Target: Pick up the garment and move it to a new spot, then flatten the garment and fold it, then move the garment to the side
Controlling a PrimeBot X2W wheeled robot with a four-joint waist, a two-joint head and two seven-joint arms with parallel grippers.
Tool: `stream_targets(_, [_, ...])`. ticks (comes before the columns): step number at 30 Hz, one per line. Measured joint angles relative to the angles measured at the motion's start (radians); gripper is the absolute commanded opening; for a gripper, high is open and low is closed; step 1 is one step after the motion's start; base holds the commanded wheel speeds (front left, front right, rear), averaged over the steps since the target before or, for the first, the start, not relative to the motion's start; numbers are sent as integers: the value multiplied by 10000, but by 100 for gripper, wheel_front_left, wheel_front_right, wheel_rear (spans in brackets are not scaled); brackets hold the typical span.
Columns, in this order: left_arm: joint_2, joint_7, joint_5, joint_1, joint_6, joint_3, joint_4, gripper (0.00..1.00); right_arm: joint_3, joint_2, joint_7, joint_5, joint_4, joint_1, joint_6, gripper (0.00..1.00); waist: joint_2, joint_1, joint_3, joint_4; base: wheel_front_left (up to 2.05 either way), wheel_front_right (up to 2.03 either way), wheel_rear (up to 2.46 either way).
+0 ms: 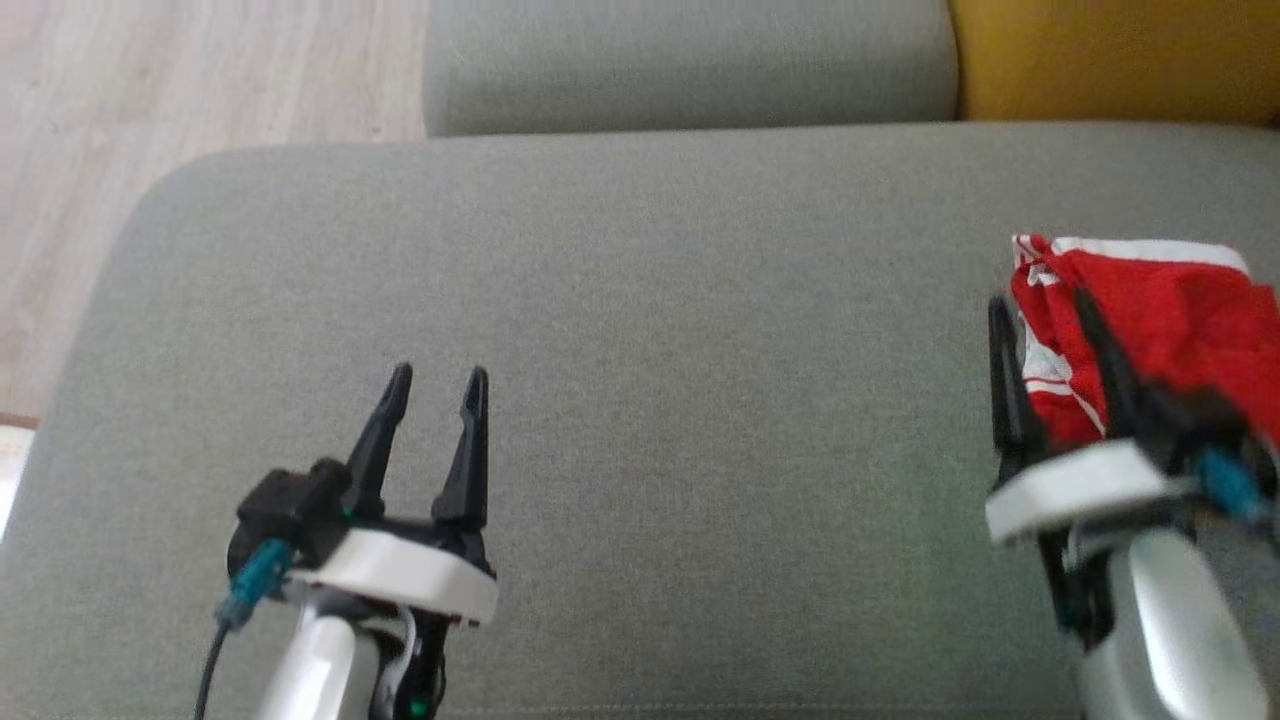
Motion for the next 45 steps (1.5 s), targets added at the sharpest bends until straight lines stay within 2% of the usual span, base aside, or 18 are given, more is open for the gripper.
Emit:
stream_targets(4, [6, 0, 0, 474, 81, 8, 10, 100, -382, 376, -694, 15, -353, 1236, 0, 100, 0, 0, -295, 80, 0, 0, 0])
stream_targets(13, [13, 0, 113, 984, 276, 2, 79, 100, 8, 430, -1223, 662, -454, 2472, 0, 100, 0, 0, -485, 159, 0, 0, 0])
stream_targets(30, [13, 0, 775, 1030, 686, 90, -196, 100, 211, 430, -1225, 892, -593, 2600, 0, 100, 0, 0, -502, 57, 0, 0, 0])
stream_targets(38, [15, 0, 775, 1070, 610, 190, -94, 100, 211, 430, -1225, 926, -598, 2610, 0, 100, 0, 0, -501, -8, 0, 0, 0])
stream_targets(45, [15, 0, 821, 1112, 508, 449, -552, 100, 211, 430, -1241, 993, -706, 2610, 0, 100, 0, 0, -472, -62, 0, 0, 0])
